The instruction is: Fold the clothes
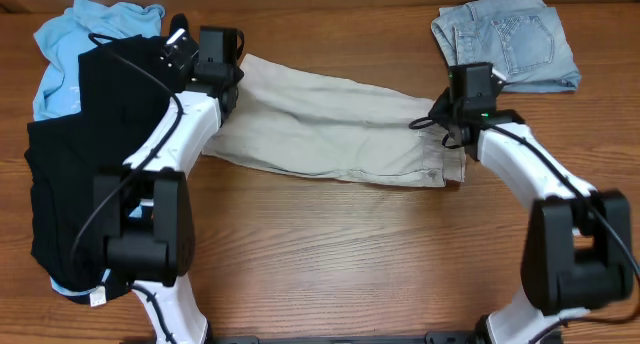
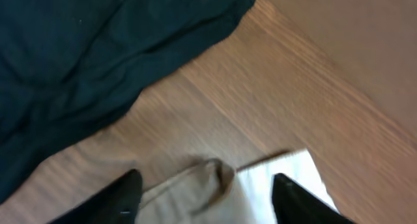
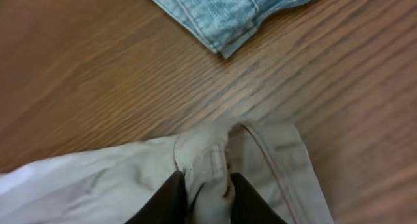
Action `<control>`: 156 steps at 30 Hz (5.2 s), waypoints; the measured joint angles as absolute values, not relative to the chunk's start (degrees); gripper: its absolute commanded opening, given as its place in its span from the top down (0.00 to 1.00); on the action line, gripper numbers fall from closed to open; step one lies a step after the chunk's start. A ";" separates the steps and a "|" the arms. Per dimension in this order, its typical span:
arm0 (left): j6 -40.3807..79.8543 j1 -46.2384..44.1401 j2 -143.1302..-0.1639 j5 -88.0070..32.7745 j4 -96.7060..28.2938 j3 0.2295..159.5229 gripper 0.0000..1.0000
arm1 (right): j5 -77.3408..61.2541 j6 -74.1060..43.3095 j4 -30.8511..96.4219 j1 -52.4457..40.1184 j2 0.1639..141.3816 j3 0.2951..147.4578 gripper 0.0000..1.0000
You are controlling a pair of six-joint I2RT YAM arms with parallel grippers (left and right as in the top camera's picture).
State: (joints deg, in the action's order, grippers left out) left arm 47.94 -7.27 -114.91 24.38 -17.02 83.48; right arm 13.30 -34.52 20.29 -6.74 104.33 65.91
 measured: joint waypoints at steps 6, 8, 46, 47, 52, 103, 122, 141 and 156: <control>41.39 -6.98 -115.63 24.75 -10.70 83.57 0.00 | 14.15 -34.26 19.94 -5.28 105.47 65.95 0.18; 37.45 -6.98 -115.61 24.01 -11.99 84.18 0.00 | 13.72 -34.06 22.26 -4.40 104.84 65.98 0.14; 7.84 -7.90 -123.24 1.45 -52.75 96.49 0.96 | -10.72 -17.93 41.60 -3.46 95.83 67.85 0.08; 8.25 -7.90 -124.60 1.43 -51.42 96.49 0.96 | -10.72 -17.93 41.56 -3.46 96.09 67.85 0.08; 10.41 -7.90 -128.42 1.04 -41.47 96.71 0.96 | -10.74 -17.93 41.60 -3.49 97.69 67.81 0.08; 10.11 -8.10 -113.43 2.37 -50.28 102.30 0.16 | -4.01 -13.91 34.85 -7.18 102.56 67.70 0.79; 8.12 -8.10 -113.43 1.39 -48.21 100.27 0.11 | -2.09 -28.25 52.93 -8.19 108.09 68.05 0.69; 7.99 -13.78 -113.43 -6.35 -25.43 75.46 0.96 | -5.78 -22.81 60.12 -7.90 98.89 81.67 0.39; 10.26 -14.92 -114.56 -2.31 -23.49 71.05 0.96 | -5.78 -22.46 60.60 -7.90 98.89 81.67 0.38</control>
